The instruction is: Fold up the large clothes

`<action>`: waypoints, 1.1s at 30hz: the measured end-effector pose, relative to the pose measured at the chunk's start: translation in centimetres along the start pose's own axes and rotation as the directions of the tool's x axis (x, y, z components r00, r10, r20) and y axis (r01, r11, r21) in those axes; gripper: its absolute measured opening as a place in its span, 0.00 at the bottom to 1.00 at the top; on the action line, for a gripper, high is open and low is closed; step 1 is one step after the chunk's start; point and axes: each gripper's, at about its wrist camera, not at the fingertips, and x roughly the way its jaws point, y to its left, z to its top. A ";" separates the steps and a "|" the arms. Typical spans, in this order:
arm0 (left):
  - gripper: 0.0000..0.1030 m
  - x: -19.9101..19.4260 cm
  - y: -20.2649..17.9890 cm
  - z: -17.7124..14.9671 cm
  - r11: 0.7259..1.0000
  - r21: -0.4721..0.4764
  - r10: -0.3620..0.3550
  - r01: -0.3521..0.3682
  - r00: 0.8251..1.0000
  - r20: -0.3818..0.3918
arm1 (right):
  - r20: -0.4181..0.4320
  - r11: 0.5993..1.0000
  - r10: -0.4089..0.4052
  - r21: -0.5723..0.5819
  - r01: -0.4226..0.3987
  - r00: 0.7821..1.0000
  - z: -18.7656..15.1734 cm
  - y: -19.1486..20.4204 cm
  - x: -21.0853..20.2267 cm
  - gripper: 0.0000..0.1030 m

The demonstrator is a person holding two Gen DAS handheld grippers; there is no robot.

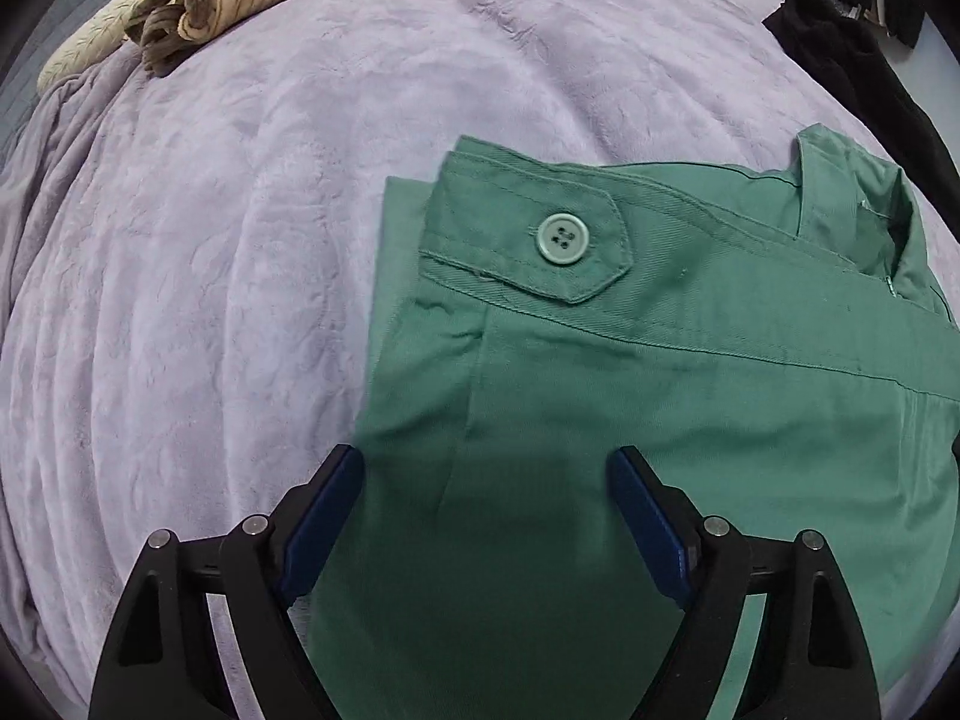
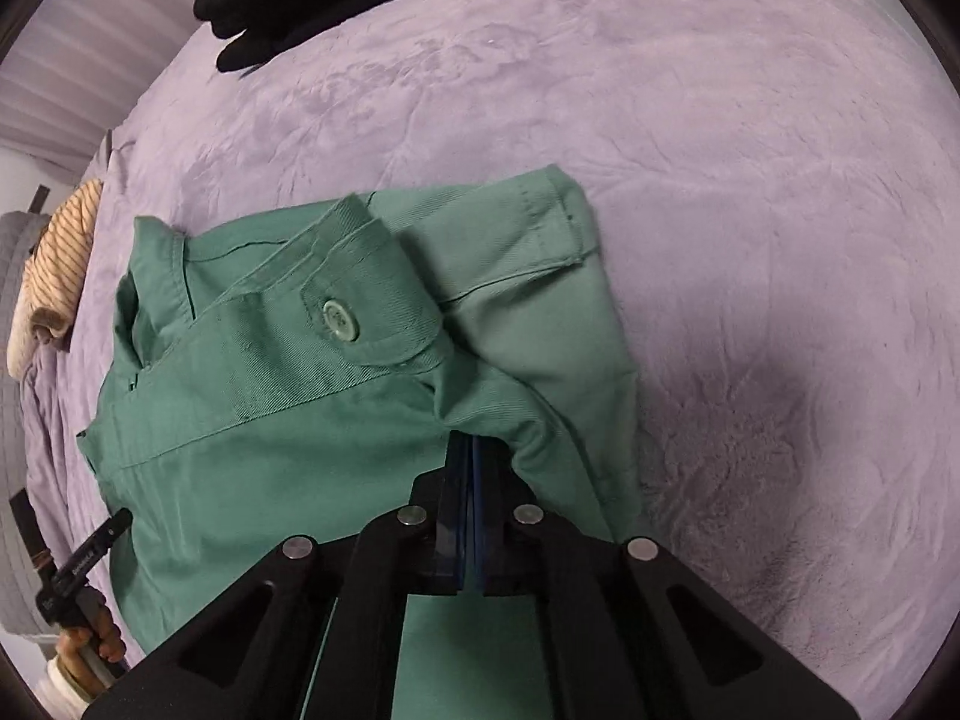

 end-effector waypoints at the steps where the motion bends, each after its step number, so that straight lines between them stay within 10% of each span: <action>1: 0.84 -0.3 0.6 0.0 1.000 -0.003 0.016 -0.016 1.000 -0.004 | 0.002 1.000 -0.009 0.003 0.009 1.000 0.0 -0.2 -0.3 0.00; 10: 0.84 -4.1 5.7 -6.2 0.999 -0.044 -0.026 0.024 0.999 -0.034 | 0.003 0.996 0.027 -0.085 -0.027 1.000 -7.6 1.4 -6.3 0.13; 21: 0.89 -1.8 8.5 -12.4 0.995 -0.091 -0.043 0.031 0.991 -0.123 | -0.091 0.997 -0.072 -0.037 0.068 0.993 -14.4 -0.8 -4.1 0.13; 33: 0.89 -2.2 12.4 -14.9 0.977 -0.214 -0.046 0.018 0.990 -0.130 | -0.117 0.964 0.136 -0.214 -0.159 0.984 -18.5 14.0 -3.8 0.17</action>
